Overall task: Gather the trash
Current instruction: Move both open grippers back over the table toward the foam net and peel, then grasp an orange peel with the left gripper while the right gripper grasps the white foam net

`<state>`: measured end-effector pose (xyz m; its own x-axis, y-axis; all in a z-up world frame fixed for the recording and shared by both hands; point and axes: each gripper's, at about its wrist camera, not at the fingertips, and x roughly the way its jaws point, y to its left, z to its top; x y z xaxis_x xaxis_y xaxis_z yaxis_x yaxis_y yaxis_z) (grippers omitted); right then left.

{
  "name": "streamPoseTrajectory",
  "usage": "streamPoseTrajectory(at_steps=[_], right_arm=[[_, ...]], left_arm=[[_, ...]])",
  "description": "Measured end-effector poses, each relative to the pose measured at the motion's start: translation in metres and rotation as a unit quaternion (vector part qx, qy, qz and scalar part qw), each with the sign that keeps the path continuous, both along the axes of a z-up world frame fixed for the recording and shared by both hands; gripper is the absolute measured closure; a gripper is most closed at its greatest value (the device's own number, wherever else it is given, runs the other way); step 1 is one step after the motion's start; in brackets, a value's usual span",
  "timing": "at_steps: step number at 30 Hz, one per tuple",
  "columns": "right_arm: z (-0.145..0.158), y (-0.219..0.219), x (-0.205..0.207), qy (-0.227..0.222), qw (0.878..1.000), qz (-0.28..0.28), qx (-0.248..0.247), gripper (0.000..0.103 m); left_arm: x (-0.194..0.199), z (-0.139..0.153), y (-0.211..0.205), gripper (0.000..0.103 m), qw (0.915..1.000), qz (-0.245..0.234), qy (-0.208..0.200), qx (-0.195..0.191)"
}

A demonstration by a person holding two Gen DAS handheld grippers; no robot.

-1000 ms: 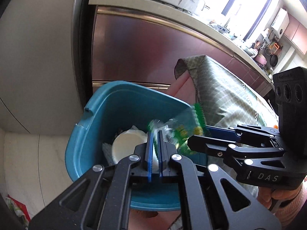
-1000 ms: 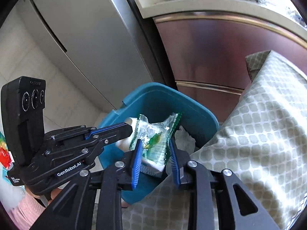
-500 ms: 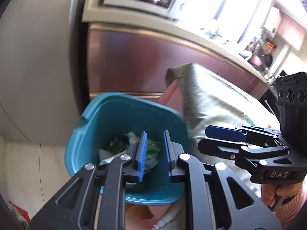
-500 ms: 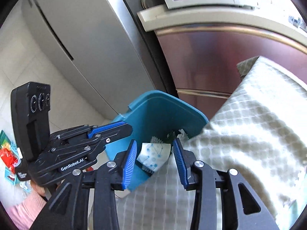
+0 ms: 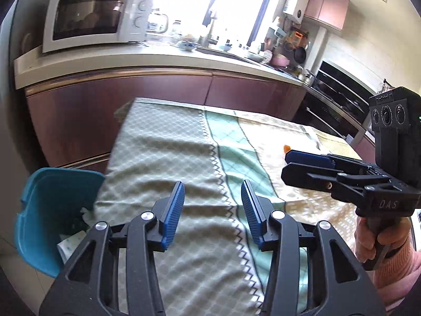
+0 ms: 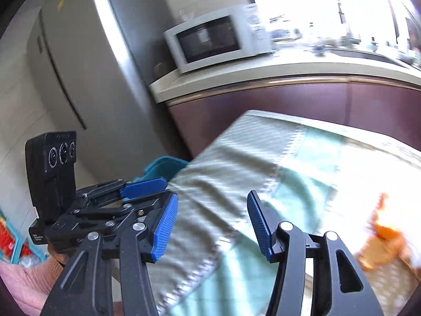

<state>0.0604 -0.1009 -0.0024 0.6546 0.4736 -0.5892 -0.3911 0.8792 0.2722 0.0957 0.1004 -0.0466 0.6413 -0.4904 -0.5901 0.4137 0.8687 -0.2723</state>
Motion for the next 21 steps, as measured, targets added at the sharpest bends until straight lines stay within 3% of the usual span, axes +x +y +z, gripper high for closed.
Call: streamPoseTrajectory(at_steps=[10,14,21], right_arm=[[-0.006,-0.127,-0.016,-0.008,0.988,-0.15,-0.042,0.05],[-0.01,-0.146,-0.005,-0.017,0.981,-0.18,-0.069,0.05],[-0.029,-0.165,0.017,0.014,0.979,-0.187,-0.084,0.05]], left_arm=[[-0.002,-0.017,-0.117,0.053,0.9968,-0.071,0.027,0.024],[0.011,-0.028,-0.149,0.053,0.9946,-0.089,0.044,0.033],[0.028,-0.034,-0.184,0.053,0.9914,-0.106,0.066,0.037]])
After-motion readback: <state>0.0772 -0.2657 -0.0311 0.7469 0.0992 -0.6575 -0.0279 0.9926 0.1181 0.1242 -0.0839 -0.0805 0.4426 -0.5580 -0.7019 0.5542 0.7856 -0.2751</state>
